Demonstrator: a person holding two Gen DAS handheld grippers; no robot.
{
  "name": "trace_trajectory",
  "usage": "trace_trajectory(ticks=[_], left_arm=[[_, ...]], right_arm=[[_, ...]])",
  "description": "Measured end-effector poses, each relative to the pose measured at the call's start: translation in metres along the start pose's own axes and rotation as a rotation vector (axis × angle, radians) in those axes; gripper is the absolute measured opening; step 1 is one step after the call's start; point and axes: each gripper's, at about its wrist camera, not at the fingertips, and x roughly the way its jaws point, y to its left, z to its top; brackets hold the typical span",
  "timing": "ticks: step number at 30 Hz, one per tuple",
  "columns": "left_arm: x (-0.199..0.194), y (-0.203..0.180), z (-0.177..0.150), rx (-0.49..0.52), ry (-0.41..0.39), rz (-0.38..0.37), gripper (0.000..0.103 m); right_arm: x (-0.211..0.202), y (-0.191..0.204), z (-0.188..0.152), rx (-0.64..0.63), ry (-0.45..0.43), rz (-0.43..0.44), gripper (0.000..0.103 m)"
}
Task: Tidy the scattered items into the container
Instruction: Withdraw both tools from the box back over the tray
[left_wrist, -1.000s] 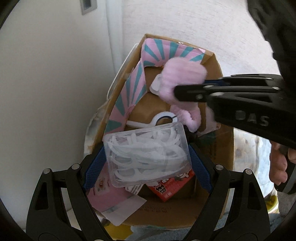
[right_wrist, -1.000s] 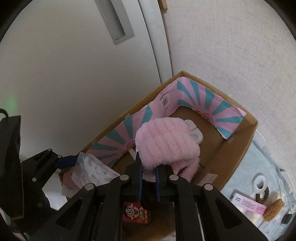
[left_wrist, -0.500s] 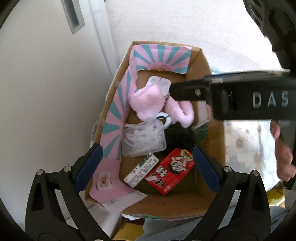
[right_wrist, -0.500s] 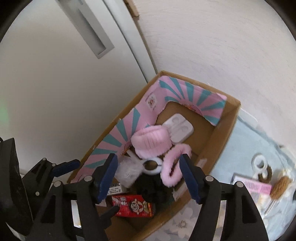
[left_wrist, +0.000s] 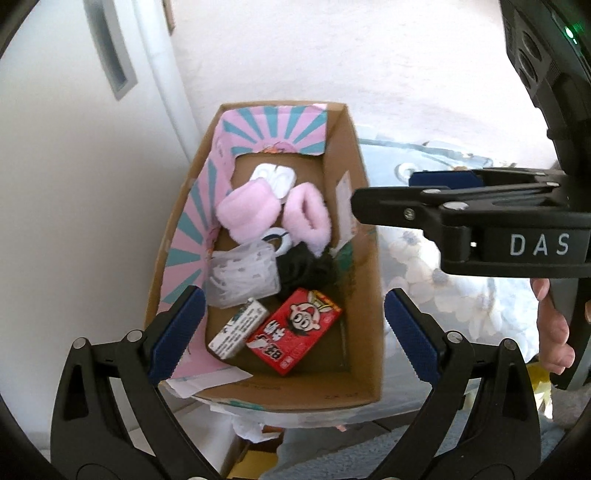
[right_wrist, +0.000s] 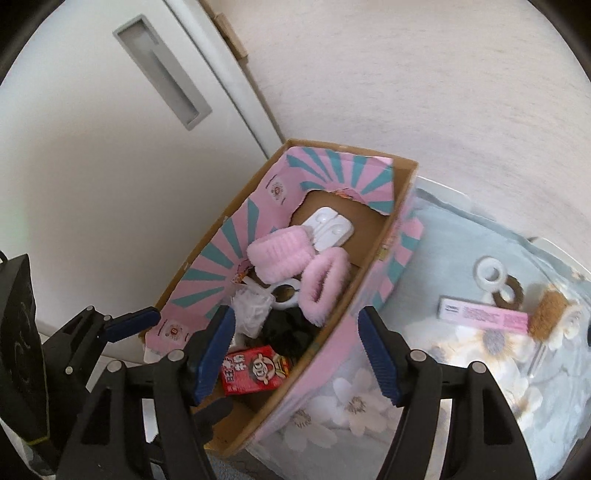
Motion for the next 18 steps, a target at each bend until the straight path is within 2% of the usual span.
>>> trace_trajectory(ticks=[11,18], left_arm=[[-0.018,-0.046,0.019,0.105,-0.056,-0.035,0.098],[-0.013,-0.094,0.034,0.203,-0.049,-0.087,0.098]], right_arm=[[-0.057,-0.041,-0.027,0.102,-0.107,-0.055,0.065],[-0.098,-0.098,-0.055,0.253,-0.173,-0.113,0.065]])
